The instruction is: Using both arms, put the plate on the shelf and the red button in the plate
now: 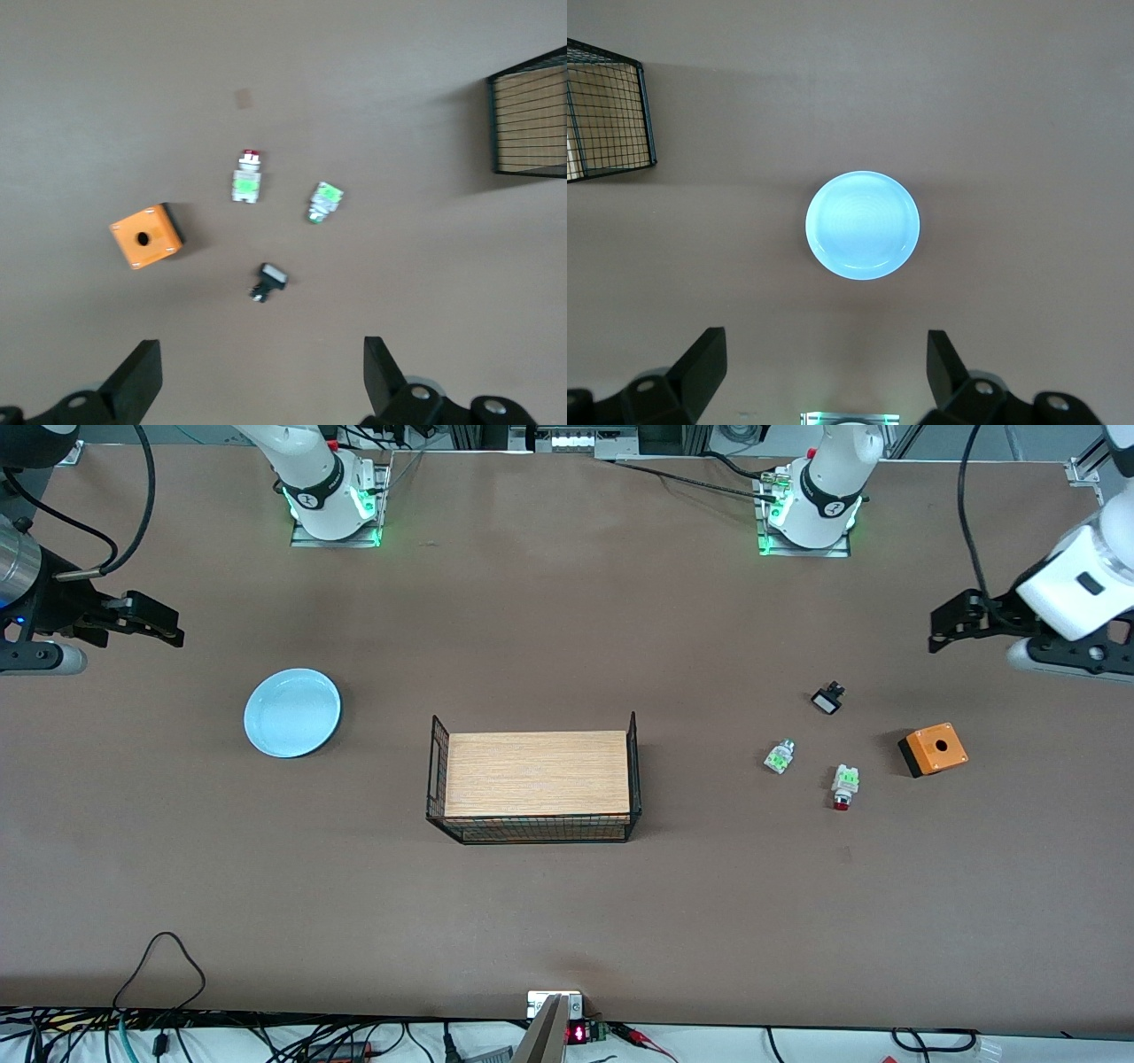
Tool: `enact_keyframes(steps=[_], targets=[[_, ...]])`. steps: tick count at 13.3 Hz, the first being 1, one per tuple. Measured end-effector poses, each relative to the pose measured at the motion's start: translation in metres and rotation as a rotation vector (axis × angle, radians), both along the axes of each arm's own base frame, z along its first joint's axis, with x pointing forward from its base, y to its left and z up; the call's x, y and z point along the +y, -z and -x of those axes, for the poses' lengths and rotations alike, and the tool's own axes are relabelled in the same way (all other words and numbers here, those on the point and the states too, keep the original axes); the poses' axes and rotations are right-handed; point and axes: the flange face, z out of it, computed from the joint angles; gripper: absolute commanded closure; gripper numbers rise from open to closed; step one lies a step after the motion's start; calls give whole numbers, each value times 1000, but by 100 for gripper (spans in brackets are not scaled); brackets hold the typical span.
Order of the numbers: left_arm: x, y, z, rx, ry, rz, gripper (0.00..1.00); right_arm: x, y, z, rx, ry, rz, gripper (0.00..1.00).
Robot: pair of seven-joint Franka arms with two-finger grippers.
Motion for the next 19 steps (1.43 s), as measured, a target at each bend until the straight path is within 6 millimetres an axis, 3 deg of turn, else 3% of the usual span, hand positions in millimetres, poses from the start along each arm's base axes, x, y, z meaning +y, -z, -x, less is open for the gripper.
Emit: enact_keyframes(steps=[4,6,12,16,19], targets=[[-74,37,-13,37,-65,52,0,1,1,0,2,-1,0,0],[-84,49,-19,48,-69,55,0,1,7,-3,12,-1,1,0],[-43,-12,-20,-7,-62,-38,0,-1,33,-16,43,-1,16,0],[-5,-16,-24,-4,-48,-37,0,-2,40,-24,20,0,21,0],[-4,-16,-24,-2,-50,-37,0,-13,66,-39,15,19,30,0]])
